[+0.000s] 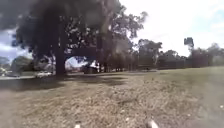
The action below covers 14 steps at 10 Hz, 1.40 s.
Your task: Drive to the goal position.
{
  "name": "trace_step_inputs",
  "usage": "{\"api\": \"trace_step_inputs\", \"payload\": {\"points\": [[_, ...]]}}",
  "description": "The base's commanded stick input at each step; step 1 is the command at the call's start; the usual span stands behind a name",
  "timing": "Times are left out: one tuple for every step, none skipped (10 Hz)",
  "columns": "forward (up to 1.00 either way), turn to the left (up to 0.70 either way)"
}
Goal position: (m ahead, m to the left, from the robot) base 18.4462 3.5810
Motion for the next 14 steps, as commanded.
{"api": "trace_step_inputs", "payload": {"points": [[0.7, 0.0], [0.7, 0.0], [0.7, 0.0], [0.7, 0.0], [0.7, 0.0], [0.7, 0.0], [0.7, 0.0], [0.7, 0.0], [0.7, 0.0], [0.7, 0.0], [0.7, 0.0], [0.7, 0.0], [0.7, 0.0], [0.7, 0.0]]}}
